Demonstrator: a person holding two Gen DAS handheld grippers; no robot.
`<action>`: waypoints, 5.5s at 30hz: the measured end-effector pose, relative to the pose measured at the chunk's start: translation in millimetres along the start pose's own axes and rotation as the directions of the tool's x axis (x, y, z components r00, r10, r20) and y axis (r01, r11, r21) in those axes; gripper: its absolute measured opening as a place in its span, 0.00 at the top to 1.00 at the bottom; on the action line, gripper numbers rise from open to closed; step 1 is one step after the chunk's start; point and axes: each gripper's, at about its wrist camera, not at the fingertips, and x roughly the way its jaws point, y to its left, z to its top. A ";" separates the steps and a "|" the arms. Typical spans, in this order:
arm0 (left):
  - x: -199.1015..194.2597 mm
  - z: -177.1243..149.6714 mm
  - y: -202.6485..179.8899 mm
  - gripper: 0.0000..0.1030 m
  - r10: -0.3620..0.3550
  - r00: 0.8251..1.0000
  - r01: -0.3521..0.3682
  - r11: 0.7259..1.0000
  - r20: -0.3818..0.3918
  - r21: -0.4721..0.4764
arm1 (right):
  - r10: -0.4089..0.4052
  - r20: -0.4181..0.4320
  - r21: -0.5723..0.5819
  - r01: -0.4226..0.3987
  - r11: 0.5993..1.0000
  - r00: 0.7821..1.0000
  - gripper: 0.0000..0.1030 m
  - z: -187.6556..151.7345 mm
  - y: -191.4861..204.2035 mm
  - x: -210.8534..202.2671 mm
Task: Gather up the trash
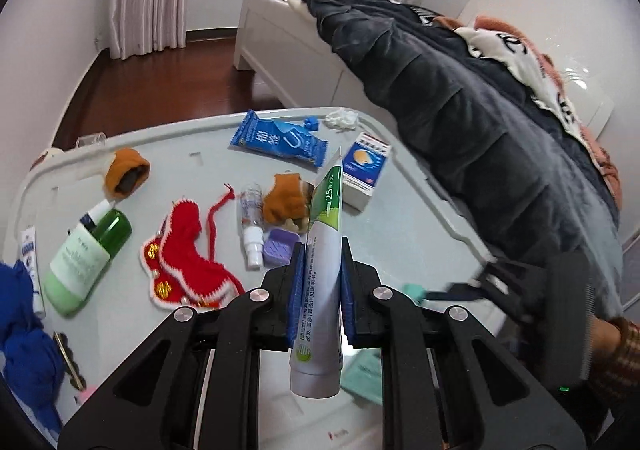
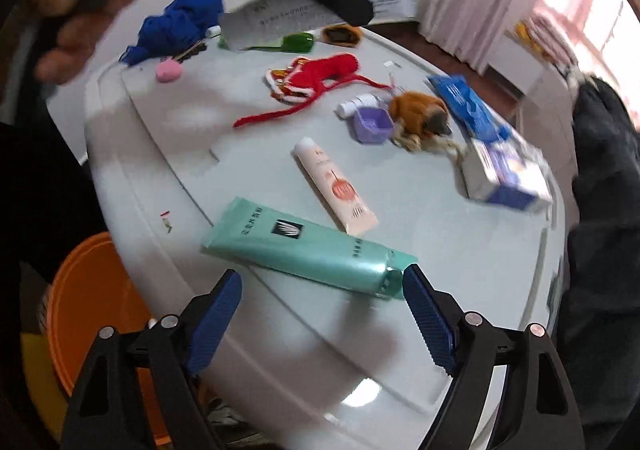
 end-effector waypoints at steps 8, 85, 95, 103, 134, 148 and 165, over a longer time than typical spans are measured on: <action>-5.3 -13.4 5.6 0.84 -0.030 0.999 0.030 1.000 -0.013 -0.011 | 0.179 -0.110 0.187 -0.157 0.970 0.978 0.25 40.0 -44.9 45.0; -62.7 -240.0 -28.1 0.40 -0.063 0.922 -0.007 0.984 -0.383 -0.180 | 0.336 -0.120 0.621 -0.193 0.759 0.934 0.39 -89.5 125.2 -7.1; -98.7 -165.6 -5.9 0.28 0.140 0.980 -0.161 0.976 -0.141 -0.149 | 0.094 0.011 0.488 -0.087 0.869 0.996 0.21 -32.4 66.2 -60.6; -69.0 -85.7 11.1 0.27 0.190 0.982 -0.191 0.970 -0.018 -0.148 | -0.027 0.039 0.365 0.011 0.931 0.999 0.11 36.2 -19.9 -8.1; -41.0 -83.2 41.4 0.27 0.116 0.992 -0.123 0.954 -0.043 -0.274 | 0.033 -0.093 0.339 0.000 0.941 0.995 0.73 64.2 -42.4 60.1; -40.5 -85.7 43.5 0.27 0.096 0.994 -0.106 0.955 -0.051 -0.277 | 0.086 -0.029 0.335 -0.071 0.939 0.996 0.39 74.0 -27.0 67.1; -30.2 -79.1 65.1 0.27 0.148 0.985 -0.168 0.932 -0.087 -0.321 | 0.099 0.037 0.414 -0.106 0.904 0.994 0.82 68.9 -44.0 44.9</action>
